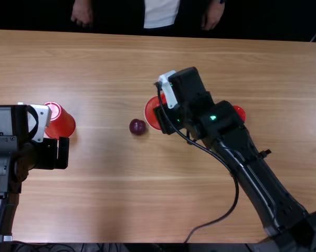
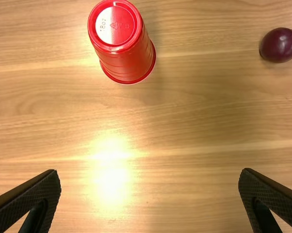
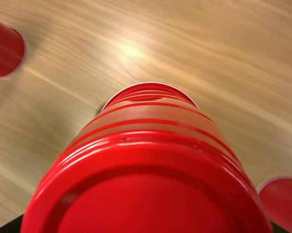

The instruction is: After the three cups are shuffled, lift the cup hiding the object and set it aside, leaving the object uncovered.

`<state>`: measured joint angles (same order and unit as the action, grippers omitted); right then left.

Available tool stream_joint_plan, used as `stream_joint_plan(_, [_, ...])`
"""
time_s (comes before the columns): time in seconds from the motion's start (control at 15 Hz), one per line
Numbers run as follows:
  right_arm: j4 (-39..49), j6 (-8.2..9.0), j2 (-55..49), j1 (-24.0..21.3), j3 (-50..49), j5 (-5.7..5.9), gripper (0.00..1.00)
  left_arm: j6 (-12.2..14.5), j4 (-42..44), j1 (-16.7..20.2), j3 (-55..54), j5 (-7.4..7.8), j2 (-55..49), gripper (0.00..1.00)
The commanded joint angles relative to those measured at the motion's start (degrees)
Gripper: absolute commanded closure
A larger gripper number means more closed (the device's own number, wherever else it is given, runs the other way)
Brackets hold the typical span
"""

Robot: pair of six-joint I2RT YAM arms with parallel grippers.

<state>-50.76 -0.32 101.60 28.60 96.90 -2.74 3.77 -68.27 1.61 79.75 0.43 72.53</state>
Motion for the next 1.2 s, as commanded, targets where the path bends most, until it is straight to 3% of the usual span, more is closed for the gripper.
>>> stream_joint_plan(0.0, [0.0,0.32,-3.1,-1.2,-4.5,0.21,0.99,0.0,-0.2,0.3,-0.8,0.31,-0.2,0.0])
stream_joint_plan(0.2, [1.2,0.42,-6.5,-2.8,-14.7,0.11,0.99,0.0,-0.2,0.2,-0.8,0.31,-0.5,0.0])
stream_joint_plan(0.47, [16.2,0.32,-6.6,-2.5,-28.0,0.21,0.94,0.0,-0.1,0.2,-2.0,0.31,-0.5,0.0])
stream_joint_plan(0.8, [19.0,0.32,-5.7,-2.1,-31.9,0.21,0.91,-0.1,-0.1,0.4,-2.0,0.31,-0.5,0.0])
stream_joint_plan(0.87, [18.8,0.21,-5.7,-2.1,-32.0,0.21,0.68,-0.1,-0.1,0.5,-2.0,0.31,-0.5,0.0])
stream_joint_plan(0.93, [18.8,0.21,-5.7,-2.1,-32.4,0.21,0.13,-0.1,-0.1,0.5,-2.0,0.21,-0.5,0.0])
stream_joint_plan(1.0, [19.0,0.21,-5.7,-2.1,-33.0,0.32,0.0,-0.1,-0.1,0.6,-2.0,0.21,-0.5,0.0])
stream_joint_plan(1.13, [19.0,0.21,-5.9,-2.3,-33.0,0.32,0.0,-0.1,-0.1,0.6,-2.0,0.21,-0.5,0.0])
